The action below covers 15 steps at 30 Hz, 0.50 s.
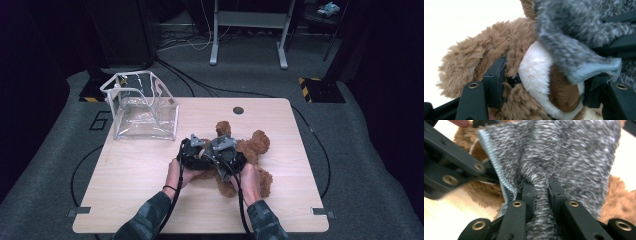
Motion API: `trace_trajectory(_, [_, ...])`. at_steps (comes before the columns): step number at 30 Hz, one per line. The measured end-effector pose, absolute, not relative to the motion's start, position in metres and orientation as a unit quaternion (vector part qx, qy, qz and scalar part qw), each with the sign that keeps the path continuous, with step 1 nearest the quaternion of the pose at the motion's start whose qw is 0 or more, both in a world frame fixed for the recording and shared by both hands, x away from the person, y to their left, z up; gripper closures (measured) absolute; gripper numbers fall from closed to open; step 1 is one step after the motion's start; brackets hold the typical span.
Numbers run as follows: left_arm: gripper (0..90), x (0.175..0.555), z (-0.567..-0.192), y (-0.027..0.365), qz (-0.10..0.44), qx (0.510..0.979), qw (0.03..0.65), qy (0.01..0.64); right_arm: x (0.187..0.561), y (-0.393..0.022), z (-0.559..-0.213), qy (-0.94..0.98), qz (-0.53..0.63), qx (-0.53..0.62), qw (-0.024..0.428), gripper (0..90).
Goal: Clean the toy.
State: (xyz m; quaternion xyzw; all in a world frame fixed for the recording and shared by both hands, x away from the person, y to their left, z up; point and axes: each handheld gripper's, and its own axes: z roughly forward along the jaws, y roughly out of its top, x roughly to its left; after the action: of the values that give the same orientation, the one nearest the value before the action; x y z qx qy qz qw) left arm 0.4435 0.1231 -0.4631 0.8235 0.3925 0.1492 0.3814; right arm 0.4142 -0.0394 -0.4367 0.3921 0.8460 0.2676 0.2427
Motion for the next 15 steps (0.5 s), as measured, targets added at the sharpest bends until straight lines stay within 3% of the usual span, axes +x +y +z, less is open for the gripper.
trace_trajectory(9, [34.0,0.442,-0.464,0.122,0.156,0.822,0.385,0.391,0.407,-0.095,-0.433,0.812,0.289,0.449,0.234,79.6])
trace_trajectory(15, [34.0,0.443,-0.464,0.123,0.155,0.823,0.385,0.388,0.407,-0.127,-0.443,0.791,0.269,0.482,0.265,79.0])
